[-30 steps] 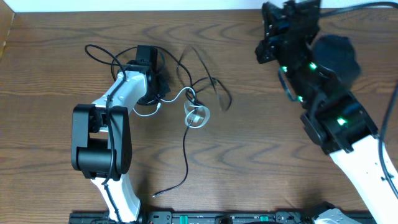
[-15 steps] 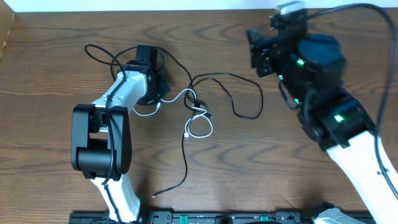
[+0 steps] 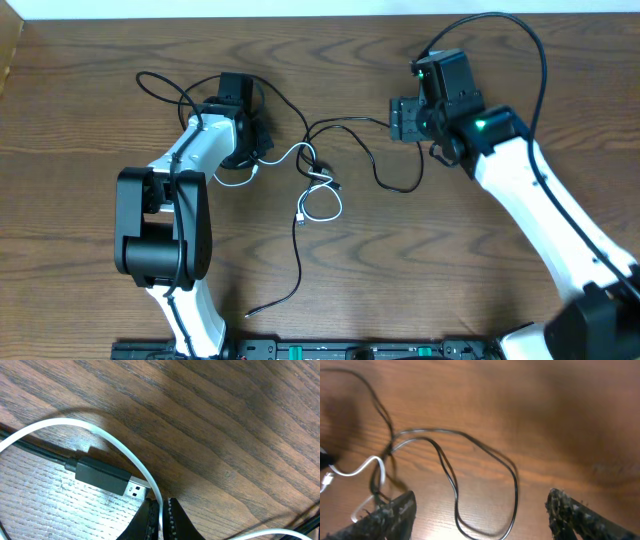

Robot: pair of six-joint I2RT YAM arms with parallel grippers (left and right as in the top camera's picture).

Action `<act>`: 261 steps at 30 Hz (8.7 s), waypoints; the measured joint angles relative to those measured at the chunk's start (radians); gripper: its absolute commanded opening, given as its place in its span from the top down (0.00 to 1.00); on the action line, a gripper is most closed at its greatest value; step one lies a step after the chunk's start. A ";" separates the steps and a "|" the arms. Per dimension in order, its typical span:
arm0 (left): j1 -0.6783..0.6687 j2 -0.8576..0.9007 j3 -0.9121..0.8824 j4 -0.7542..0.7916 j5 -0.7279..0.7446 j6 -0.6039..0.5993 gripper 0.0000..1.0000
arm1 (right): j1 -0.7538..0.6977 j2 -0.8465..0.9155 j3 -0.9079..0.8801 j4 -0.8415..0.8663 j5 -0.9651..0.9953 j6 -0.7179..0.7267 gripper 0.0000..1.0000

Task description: Untangle cables

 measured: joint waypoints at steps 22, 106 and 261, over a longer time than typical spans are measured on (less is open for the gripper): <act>0.000 0.000 0.000 0.000 0.000 0.000 0.85 | -0.106 0.377 0.000 -0.199 -0.146 0.124 0.76; 0.000 0.000 -0.001 0.063 0.394 0.112 0.27 | 0.130 -0.289 0.002 0.615 0.008 -0.293 0.99; -0.254 0.157 0.214 -0.101 -0.092 -0.075 0.92 | -0.071 0.103 -0.016 -0.249 0.195 -0.225 0.99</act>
